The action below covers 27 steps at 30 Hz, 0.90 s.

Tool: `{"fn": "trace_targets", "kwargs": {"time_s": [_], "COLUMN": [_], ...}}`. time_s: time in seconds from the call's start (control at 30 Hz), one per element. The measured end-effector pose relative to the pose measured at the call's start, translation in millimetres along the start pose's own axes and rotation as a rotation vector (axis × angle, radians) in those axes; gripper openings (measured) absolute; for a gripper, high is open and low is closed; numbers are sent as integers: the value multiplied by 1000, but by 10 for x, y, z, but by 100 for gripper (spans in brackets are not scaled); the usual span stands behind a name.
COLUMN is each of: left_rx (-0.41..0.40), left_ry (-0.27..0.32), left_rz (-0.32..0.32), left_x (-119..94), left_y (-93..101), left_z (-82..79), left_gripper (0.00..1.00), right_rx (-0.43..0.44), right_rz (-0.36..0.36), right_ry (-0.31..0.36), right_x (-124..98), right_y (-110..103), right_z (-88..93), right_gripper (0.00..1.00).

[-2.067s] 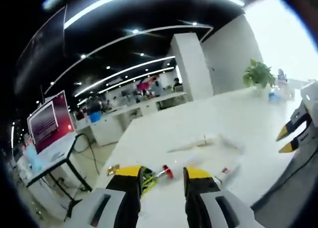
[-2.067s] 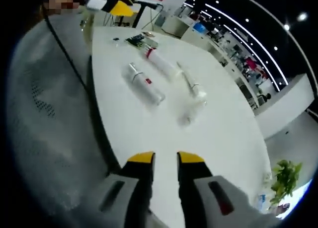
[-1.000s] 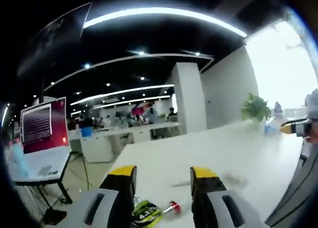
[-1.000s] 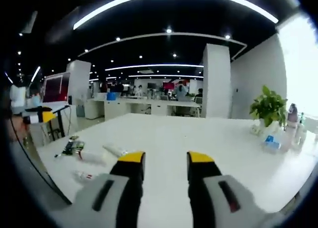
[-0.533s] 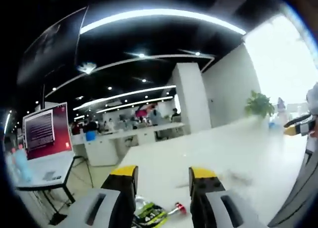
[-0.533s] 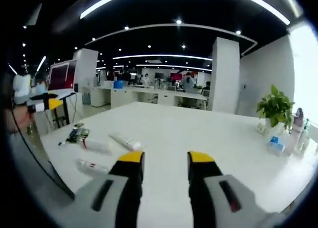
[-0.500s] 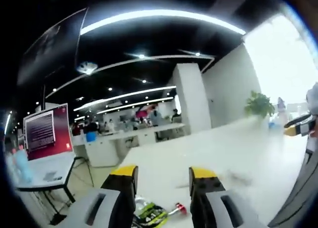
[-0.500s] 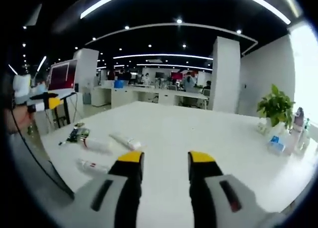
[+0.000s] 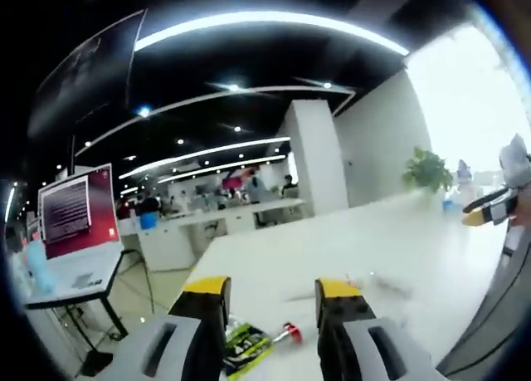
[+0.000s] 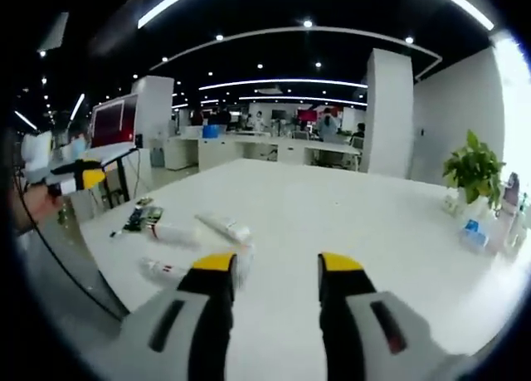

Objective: Arrange the skincare products in the storage area until every visible bottle or jar stands upright without overlapping.

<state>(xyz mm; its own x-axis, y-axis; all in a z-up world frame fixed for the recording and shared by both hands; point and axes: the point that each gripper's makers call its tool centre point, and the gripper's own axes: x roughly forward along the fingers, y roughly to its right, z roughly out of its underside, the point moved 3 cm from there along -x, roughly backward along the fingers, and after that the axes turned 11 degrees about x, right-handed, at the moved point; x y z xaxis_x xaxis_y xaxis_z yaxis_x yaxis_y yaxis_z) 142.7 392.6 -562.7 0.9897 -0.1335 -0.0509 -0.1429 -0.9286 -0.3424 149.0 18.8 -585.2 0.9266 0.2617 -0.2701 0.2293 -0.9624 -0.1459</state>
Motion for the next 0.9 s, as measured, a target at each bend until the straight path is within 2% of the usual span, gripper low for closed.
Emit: {"fn": "trace_targets", "kwargs": {"time_s": [0.13, 0.23, 0.4, 0.5, 0.63, 0.9], "left_rx": [-32, -26, 40, 66, 60, 54], "left_ry": [-6, -17, -33, -37, -49, -60], "left_rz": [-9, -5, 18, 29, 33, 5], "left_x": [4, 9, 23, 26, 33, 10], "left_y": [-47, -35, 33, 58, 50, 13], "left_z": [45, 64, 78, 86, 112, 120], "left_gripper": [43, 43, 43, 43, 43, 43], "right_rx": [34, 114, 99, 93, 67, 6], "right_rz": [-10, -23, -36, -48, -43, -93], "right_ry": [30, 20, 39, -16, -41, -139], "right_x": [41, 138, 226, 262, 271, 321], "right_y": [24, 71, 20, -36, -51, -214], "right_z": [-69, -77, -116, -12, 27, 196], "right_gripper": [40, 41, 41, 42, 42, 42]}}
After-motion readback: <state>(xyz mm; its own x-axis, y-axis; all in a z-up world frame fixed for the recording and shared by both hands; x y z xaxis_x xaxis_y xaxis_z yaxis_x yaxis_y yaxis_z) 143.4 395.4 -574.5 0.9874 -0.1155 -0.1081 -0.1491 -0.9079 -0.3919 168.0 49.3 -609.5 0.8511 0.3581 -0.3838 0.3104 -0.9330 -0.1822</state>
